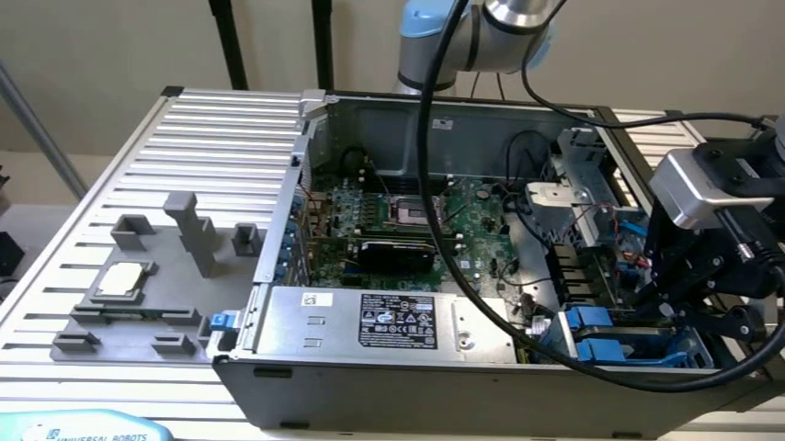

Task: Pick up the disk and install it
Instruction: 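Insert the first disk wire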

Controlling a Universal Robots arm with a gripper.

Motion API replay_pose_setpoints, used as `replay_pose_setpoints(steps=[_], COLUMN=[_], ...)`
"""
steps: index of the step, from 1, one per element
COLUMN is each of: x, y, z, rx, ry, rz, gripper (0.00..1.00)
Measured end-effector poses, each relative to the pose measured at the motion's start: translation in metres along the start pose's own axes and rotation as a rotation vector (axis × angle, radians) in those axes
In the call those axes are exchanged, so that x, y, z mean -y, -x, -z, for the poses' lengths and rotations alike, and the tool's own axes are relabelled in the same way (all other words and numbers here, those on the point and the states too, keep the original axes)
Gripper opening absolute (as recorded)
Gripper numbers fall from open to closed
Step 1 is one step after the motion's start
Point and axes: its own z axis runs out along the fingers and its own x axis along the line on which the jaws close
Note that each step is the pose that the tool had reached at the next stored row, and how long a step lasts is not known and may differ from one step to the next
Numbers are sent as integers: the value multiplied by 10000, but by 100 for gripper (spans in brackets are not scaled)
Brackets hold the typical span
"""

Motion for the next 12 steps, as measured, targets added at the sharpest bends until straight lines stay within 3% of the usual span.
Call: replay_pose_setpoints(steps=[6,12], x=[3,3], y=[12,32], z=[-10,-21], rx=[-66,-94], ry=[-23,-42], rz=[-308,-534], gripper=[16,16])
